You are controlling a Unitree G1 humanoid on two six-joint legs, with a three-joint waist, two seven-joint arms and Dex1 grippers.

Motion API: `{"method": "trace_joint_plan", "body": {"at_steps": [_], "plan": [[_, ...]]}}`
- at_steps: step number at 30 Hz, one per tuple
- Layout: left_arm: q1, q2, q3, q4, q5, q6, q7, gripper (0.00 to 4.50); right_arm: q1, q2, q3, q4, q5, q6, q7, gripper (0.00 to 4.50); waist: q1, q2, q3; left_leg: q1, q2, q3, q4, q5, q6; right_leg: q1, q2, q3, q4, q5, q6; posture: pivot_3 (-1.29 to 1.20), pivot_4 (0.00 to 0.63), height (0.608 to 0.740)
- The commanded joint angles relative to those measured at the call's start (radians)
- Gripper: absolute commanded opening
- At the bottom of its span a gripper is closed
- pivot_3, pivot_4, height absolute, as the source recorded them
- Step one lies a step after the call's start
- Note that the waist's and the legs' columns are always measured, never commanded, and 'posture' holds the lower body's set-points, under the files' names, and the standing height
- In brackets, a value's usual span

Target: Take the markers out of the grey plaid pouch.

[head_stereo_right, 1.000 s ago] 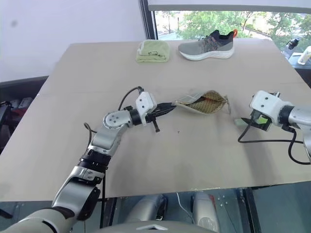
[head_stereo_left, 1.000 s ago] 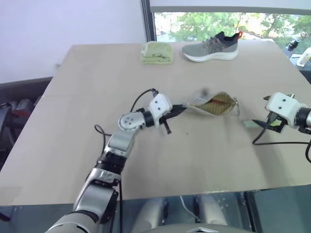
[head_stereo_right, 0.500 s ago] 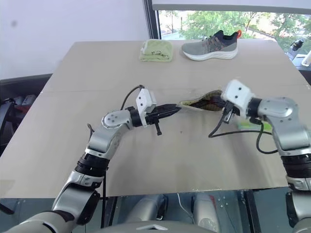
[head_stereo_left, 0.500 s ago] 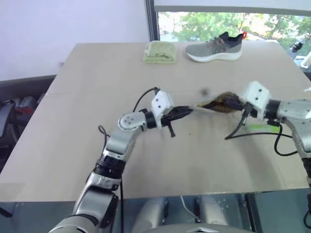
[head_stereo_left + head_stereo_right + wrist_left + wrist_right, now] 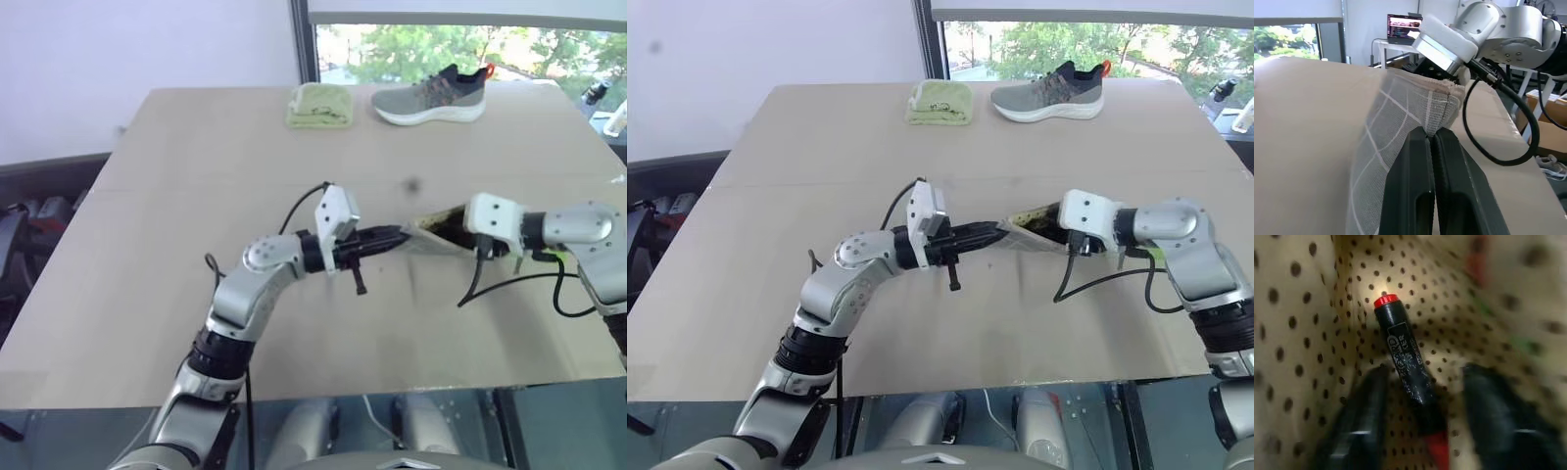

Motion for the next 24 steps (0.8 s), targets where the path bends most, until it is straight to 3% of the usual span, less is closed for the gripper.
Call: {"method": "trace_joint_plan", "body": {"at_steps": [1, 12, 15, 18, 24], "plan": [[0.015, -0.01, -0.046, -0.03, -0.01, -0.013, -0.034, 0.0, -0.034, 0.01, 0.101, -0.023, -0.077, -0.033, 0.054, 2.72, -0.002, 0.0, 0.0, 0.0, 0.0, 0.0, 0.0, 0.0, 0.0, 0.0, 0.0, 0.0, 0.0, 0.0, 0.0, 0.0, 0.15, 0.74], [0.019, -0.019, -0.069, 0.008, 0.007, -0.04, -0.05, 0.0, -0.105, 0.112, 0.204, 0.188, -0.219, -0.164, 0.03, 2.72, -0.004, 0.0, 0.0, 0.001, 0.0, 0.0, 0.0, 0.0, 0.0, 0.0, 0.001, 0.0, 0.0, 0.0, 0.0, 0.0, 0.15, 0.74], [0.018, -0.013, -0.062, 0.012, 0.01, -0.042, -0.049, 0.0, -0.095, 0.119, 0.198, 0.215, -0.222, -0.196, 0.036, 1.88, -0.007, 0.0, 0.0, 0.001, 0.0, 0.0, 0.0, 0.0, 0.0, 0.001, 0.003, 0.0, 0.0, 0.0, 0.0, 0.0, 0.15, 0.74], [0.022, -0.004, -0.053, 0.021, 0.021, -0.054, -0.047, 0.0, -0.087, 0.11, 0.174, 0.213, -0.212, -0.213, 0.034, 0.5, -0.009, 0.0, 0.0, 0.001, 0.0, 0.0, 0.0, 0.0, 0.0, 0.001, 0.004, 0.0, 0.001, 0.0, 0.0, 0.0, 0.15, 0.74], [0.031, 0.018, -0.066, 0.045, 0.082, -0.119, -0.042, 0.0, -0.061, 0.08, 0.083, 0.131, -0.119, -0.175, 0.05, 0.34, -0.004, 0.0, 0.0, 0.001, 0.0, 0.0, 0.0, 0.0, 0.0, 0.001, 0.003, 0.0, 0.0, 0.0, 0.0, 0.0, 0.15, 0.74]]}}
